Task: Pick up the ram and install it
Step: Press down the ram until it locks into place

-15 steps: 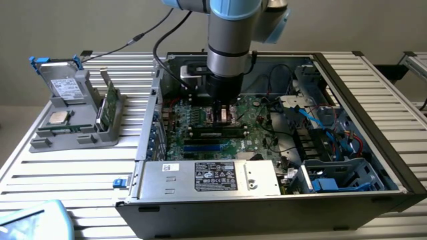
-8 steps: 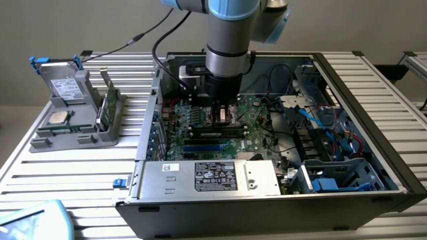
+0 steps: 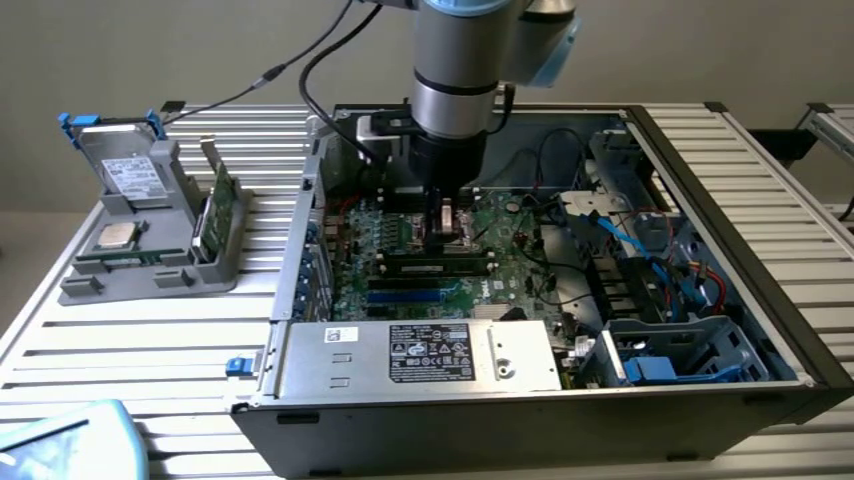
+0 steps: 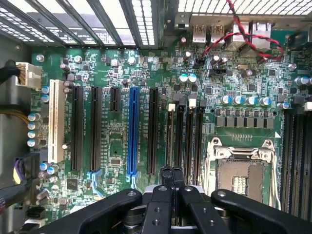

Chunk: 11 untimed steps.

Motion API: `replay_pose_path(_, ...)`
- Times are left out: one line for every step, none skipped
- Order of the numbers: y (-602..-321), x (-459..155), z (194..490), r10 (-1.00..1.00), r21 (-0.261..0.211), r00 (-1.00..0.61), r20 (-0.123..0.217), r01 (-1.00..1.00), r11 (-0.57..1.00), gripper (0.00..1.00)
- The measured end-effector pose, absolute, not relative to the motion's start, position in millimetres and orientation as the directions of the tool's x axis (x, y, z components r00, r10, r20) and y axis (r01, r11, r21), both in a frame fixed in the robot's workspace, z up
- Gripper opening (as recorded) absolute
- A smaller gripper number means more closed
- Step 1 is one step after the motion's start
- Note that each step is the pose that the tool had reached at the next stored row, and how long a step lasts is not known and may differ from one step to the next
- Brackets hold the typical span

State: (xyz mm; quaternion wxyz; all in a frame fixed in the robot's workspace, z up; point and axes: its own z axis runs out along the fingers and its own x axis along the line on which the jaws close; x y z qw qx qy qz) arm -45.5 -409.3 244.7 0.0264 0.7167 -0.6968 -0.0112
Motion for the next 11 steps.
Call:
replay_pose_path(-409,-44,246,-0.999,0.054,0.029,0.021,-0.998,-0.028,0.11)
replay_pose_path(-410,-41,248,-0.999,0.056,0.029,0.021,-0.998,-0.027,0.11)
replay_pose_path(-410,-39,249,-0.999,0.057,0.029,0.021,-0.998,-0.027,0.11)
replay_pose_path(-410,-36,250,-0.999,0.060,0.029,0.021,-0.998,-0.028,0.11)
replay_pose_path(-410,-35,251,-0.999,0.061,0.029,0.021,-0.998,-0.027,0.11)
replay_pose_path(-410,-33,252,-0.999,0.063,0.029,0.021,-0.998,-0.027,0.11)
replay_pose_path(-410,-32,252,-0.999,0.064,0.029,0.020,-0.998,-0.028,0.11)
replay_pose_path(-410,-32,252,-0.999,0.064,0.029,0.020,-0.998,-0.028,0.11)
replay_pose_path(-410,-32,252,-0.999,0.064,0.029,0.020,-0.998,-0.028,0.11)
replay_pose_path(-410,-32,252,-0.999,0.064,0.029,0.020,-0.998,-0.027,0.11)
replay_pose_path(-410,-32,252,-0.999,0.064,0.029,0.020,-0.998,-0.028,0.11)
